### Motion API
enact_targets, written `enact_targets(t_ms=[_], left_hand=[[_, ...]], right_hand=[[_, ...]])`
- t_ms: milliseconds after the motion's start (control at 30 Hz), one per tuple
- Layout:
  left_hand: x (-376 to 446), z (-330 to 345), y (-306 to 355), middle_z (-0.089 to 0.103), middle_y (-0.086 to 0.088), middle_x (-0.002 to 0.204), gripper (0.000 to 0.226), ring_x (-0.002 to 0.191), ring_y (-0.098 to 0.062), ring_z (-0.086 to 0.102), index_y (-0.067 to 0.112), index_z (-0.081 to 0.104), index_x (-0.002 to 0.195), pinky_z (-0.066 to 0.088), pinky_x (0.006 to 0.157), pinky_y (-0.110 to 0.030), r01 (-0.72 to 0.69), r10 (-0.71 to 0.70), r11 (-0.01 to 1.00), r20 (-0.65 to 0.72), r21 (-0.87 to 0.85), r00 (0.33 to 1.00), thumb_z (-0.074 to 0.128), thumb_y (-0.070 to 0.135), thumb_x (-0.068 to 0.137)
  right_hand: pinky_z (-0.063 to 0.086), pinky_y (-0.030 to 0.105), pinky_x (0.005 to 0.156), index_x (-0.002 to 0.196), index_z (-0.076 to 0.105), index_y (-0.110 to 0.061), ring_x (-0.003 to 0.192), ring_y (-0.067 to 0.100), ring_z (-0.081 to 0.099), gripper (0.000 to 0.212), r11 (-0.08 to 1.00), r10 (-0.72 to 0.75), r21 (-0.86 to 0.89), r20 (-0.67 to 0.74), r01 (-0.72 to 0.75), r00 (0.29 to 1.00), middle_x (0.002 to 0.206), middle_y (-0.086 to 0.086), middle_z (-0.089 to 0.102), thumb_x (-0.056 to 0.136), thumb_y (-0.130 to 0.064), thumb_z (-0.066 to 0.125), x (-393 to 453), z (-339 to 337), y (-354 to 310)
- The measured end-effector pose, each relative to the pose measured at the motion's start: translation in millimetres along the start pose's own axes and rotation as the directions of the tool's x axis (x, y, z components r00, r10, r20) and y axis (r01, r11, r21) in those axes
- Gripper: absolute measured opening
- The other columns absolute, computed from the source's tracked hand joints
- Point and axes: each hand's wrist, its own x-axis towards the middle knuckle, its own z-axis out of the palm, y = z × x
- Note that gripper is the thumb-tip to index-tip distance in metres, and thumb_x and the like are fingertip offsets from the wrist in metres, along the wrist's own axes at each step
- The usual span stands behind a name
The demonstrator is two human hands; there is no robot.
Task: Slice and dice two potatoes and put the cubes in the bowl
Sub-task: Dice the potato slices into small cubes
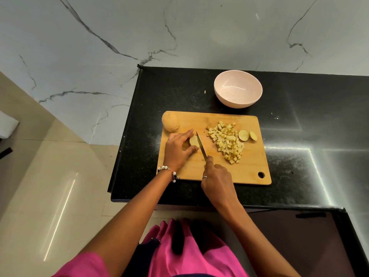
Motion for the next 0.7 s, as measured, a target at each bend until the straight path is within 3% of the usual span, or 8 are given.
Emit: enact_targets(t_ms=[300,567,700], left_hand=[[1.4,0.3,-1.9,0.067,0.007,0.114,0.065,0.104,-0.014,0.05,0.019,0.052,0.133,0.033,0.088,-0.017,0.016,-0.016,0.999,0.012,-0.039,1.0,0.077,0.027,0.074],[2.0,1.4,-2.7,0.068,0.006,0.111,0.062,0.102,-0.015,0.051,0.019,0.054,0.131,0.035,0.088,-0.017,0.009,-0.01,0.999,-0.012,-0.05,1.0,0.077,0.024,0.073],[1.6,2.3,-1.5,0.069,0.005,0.109,0.061,0.099,-0.015,0.052,0.018,0.056,0.129,0.032,0.085,-0.013,0.004,-0.006,0.999,-0.03,-0.043,1.0,0.078,0.022,0.072]], right_hand=[[0.033,0.035,0.068,0.148,0.02,-0.002,0.092,0.034,0.056,0.052,0.999,-0.009,0.031,0.02,0.008,1.0,0.109,0.019,0.059,0.098,-0.013,0.033,9.3,2.0,-0.1],[0.039,0.036,0.068,0.147,0.015,0.004,0.09,0.036,0.059,0.053,0.99,-0.016,-0.14,0.004,0.016,1.0,0.111,0.02,0.057,0.095,-0.002,0.027,19.7,8.1,-16.1],[0.043,0.038,0.071,0.147,0.013,0.005,0.09,0.037,0.06,0.054,0.991,-0.012,-0.136,0.035,0.017,0.999,0.111,0.021,0.057,0.095,-0.001,0.027,21.3,10.4,-16.8]])
